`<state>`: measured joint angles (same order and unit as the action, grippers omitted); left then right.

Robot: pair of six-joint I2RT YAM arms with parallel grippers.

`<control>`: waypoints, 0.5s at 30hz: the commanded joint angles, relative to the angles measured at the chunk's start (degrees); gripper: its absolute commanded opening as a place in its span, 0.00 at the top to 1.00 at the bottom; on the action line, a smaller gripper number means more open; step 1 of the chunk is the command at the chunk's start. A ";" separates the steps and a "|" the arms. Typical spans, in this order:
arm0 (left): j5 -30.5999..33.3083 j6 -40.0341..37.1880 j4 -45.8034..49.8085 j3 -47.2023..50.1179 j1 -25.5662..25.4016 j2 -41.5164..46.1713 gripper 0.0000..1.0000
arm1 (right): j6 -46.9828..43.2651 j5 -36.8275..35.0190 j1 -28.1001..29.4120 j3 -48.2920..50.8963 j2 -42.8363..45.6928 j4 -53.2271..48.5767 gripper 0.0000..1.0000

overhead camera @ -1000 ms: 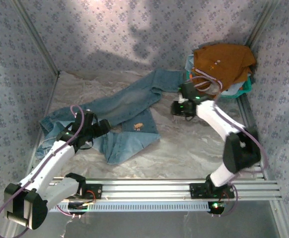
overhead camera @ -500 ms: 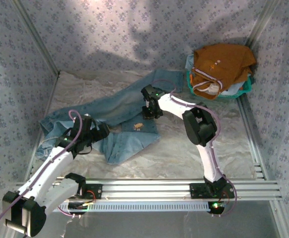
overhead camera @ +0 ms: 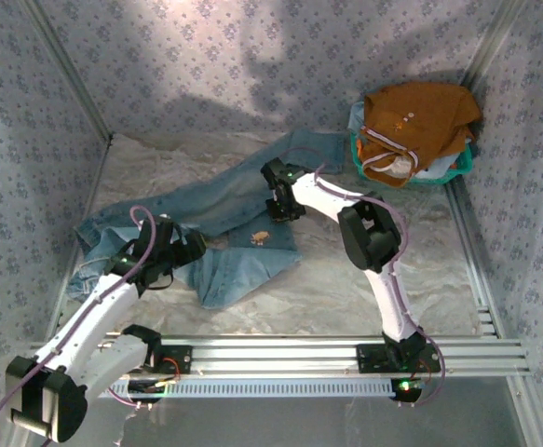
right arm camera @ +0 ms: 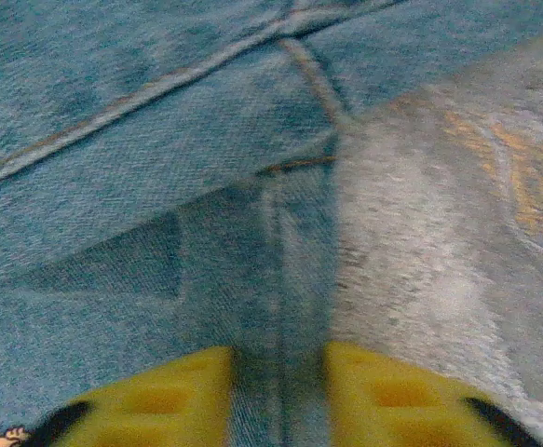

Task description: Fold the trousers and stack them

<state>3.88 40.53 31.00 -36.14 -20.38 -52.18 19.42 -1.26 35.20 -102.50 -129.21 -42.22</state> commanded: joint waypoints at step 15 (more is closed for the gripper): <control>-1.88 -1.29 -4.86 -2.00 -0.11 -2.84 0.08 | 11.96 -7.05 -21.50 40.62 41.37 3.50 1.00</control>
<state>3.60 40.12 29.04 -36.16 -20.36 -53.67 27.31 -4.91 20.75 -68.71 -96.01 -37.06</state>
